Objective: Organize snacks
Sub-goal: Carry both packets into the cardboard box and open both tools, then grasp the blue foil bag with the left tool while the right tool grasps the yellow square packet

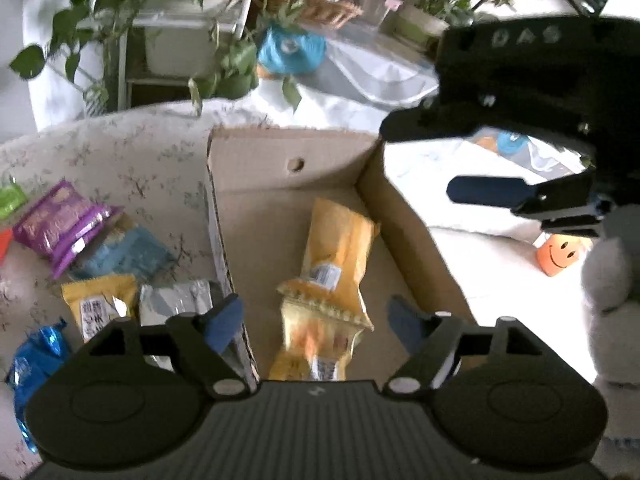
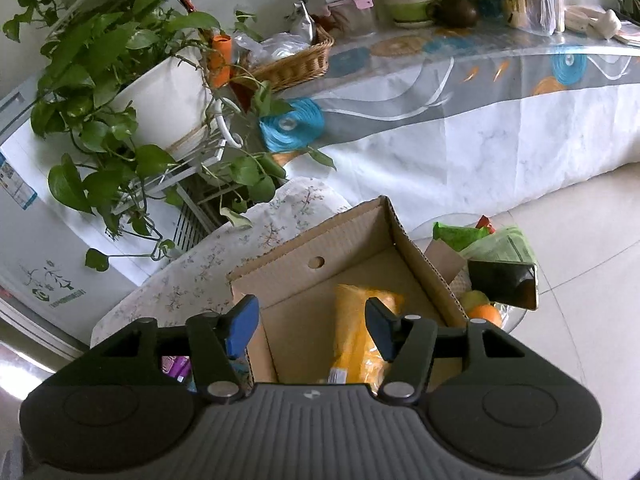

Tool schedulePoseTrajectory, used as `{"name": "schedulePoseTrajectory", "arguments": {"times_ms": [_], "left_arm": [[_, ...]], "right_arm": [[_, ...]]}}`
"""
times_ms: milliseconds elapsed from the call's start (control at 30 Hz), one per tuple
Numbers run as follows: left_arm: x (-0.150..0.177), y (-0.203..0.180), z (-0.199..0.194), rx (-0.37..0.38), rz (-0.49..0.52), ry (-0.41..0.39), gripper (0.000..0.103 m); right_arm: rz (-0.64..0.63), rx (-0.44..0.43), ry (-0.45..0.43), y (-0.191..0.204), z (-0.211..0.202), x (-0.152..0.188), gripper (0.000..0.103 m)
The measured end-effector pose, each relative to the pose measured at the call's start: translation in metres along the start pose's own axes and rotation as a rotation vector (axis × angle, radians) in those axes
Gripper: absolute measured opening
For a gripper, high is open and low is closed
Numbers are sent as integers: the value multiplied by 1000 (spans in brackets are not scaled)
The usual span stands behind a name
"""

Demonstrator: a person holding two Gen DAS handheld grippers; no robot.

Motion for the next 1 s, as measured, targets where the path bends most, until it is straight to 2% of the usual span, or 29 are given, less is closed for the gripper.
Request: {"name": "schedulePoseTrajectory", "arguments": {"times_ms": [67,267,533,767,1000], "left_arm": [[-4,4,-6,-5,8,-8,87],[-13,29,-30,-16,-4,-33,89],[-19,90,-59,-75,-63,-36,90],[-1,138,-73,-145,-57,3,91],[23,162,-65,-163,-32,52,91]], "right_arm": [[3,-3,-2,1,0,0,74],[-8,-50,-8,9,-2,1,80],[-30,-127,17,27,0,6,83],[-82,-160,54,47,6,15,84],[-109,-189,100,63,14,26,84]]}}
Point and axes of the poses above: each gripper's, at about its wrist camera, not at the fingertips, and z roughly the way its jaws point, y to its left, x to its underside, the point moved 8 cm from there along z, roughly the way its jaws point, and after that the axes turned 1 degree about x, right-handed, at the moved point
